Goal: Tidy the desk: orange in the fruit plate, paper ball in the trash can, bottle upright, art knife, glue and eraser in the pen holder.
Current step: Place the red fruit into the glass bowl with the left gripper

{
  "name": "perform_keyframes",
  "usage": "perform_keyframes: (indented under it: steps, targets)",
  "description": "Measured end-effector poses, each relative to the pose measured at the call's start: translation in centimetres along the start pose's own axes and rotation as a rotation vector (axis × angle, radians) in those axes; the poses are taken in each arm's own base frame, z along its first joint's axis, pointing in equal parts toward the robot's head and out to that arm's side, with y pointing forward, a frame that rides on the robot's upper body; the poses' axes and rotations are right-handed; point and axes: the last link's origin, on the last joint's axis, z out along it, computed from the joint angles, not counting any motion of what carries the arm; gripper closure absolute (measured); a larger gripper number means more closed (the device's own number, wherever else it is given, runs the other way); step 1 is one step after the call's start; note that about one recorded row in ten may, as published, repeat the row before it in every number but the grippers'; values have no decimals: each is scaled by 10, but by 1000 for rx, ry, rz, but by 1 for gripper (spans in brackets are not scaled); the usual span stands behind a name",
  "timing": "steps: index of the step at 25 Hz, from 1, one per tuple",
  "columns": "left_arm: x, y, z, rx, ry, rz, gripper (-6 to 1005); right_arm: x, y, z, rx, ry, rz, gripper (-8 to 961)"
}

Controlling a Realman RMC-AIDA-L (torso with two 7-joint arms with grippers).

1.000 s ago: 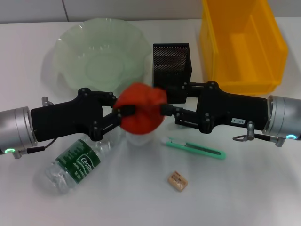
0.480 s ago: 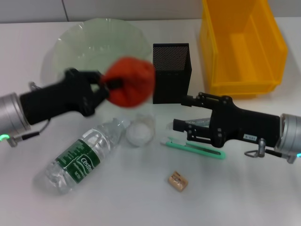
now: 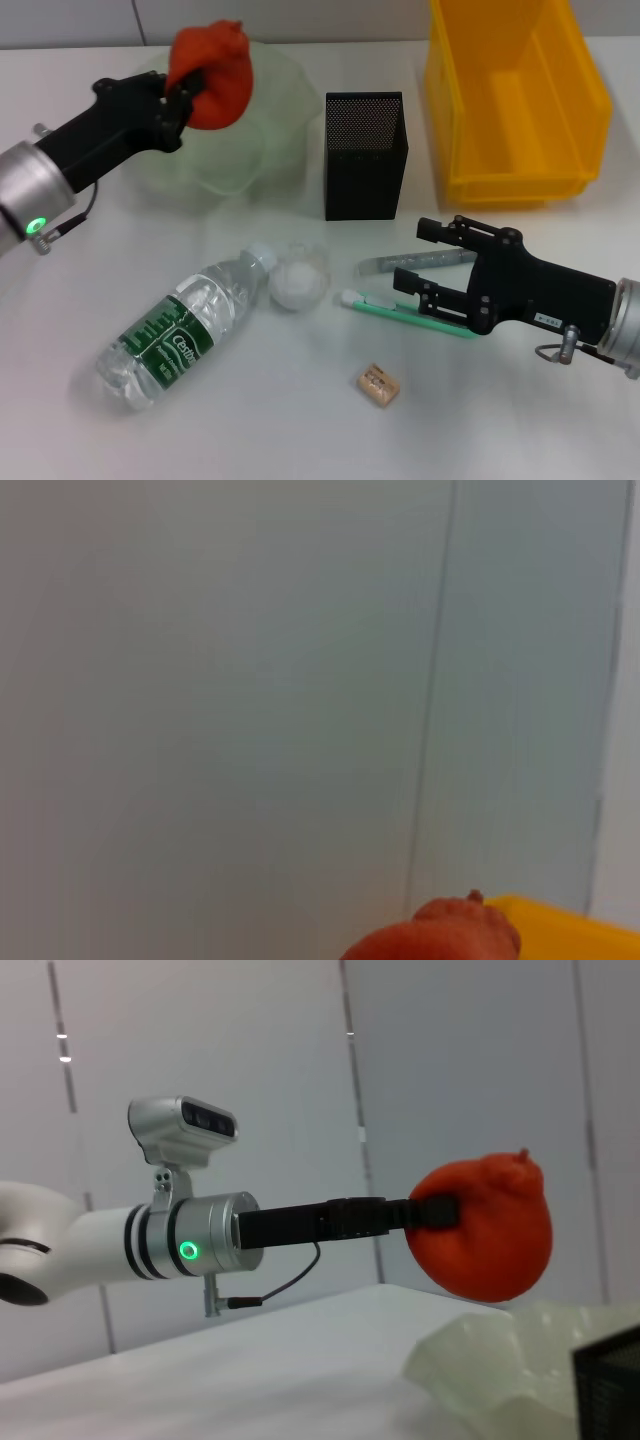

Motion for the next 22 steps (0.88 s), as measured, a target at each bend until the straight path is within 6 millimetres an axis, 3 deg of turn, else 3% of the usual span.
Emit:
perform_keyframes:
  steps: [6, 16, 22]
  targets:
    - [-11, -10, 33, 103, -113, 23, 937, 5, 0, -6, 34, 3, 14, 255]
    - [-12, -19, 34, 181, -113, -13, 935, 7, 0, -10, 58, -1, 25, 254]
    - [-12, -17, 36, 172, -113, -14, 747, 7, 0, -10, 59, -1, 26, 254]
